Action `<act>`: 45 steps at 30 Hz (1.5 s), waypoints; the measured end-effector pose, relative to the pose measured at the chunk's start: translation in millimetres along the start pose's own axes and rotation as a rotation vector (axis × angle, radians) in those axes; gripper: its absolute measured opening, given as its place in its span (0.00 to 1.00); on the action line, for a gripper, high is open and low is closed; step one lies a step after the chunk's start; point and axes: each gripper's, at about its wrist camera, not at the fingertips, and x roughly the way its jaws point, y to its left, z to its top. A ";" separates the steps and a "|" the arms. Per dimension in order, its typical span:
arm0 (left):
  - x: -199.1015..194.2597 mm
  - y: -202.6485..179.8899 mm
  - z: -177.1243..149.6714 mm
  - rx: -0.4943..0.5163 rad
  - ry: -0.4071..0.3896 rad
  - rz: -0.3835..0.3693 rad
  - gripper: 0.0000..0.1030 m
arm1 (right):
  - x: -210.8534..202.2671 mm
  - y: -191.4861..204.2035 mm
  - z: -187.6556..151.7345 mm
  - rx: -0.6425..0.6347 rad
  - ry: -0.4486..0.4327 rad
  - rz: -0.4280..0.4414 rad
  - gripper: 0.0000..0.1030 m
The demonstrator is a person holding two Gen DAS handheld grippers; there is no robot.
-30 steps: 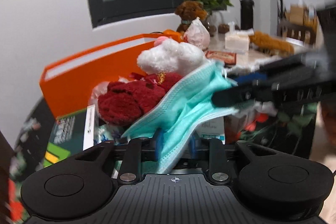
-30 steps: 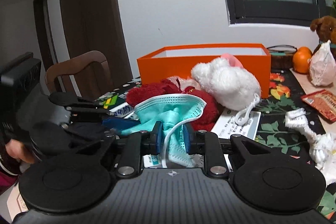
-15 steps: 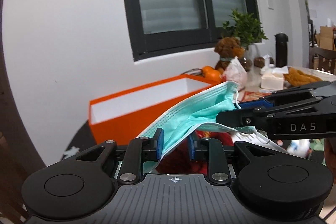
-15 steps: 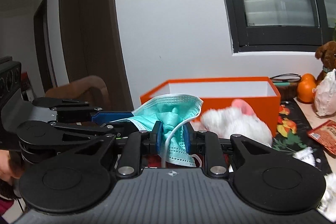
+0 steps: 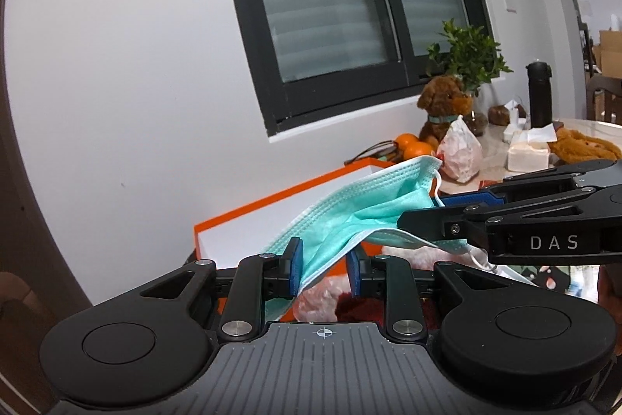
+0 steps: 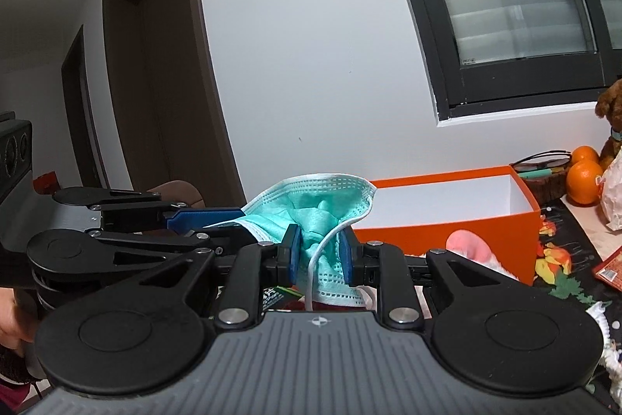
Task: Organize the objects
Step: 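Carry the mask over the orange box and open the left gripper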
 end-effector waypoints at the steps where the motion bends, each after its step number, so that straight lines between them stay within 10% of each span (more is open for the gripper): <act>1: 2.3 0.2 2.6 0.004 0.000 -0.001 0.75 | 1.2 -1.5 2.0 0.001 -0.001 -0.002 0.26; 23: 42.7 27.7 42.7 -0.014 -0.009 -0.008 0.75 | 48.7 -14.7 51.7 -0.034 -0.034 -0.027 0.26; 35: 120.2 57.8 26.4 -0.147 0.118 -0.003 0.79 | 122.9 -48.6 57.1 0.021 0.094 -0.046 0.27; 39: 144.4 64.7 12.2 -0.168 0.194 0.043 0.98 | 157.6 -54.7 41.1 0.015 0.184 -0.093 0.61; 45: 138.7 79.0 1.3 -0.203 0.194 0.067 1.00 | 146.9 -59.5 30.5 0.045 0.165 -0.119 0.81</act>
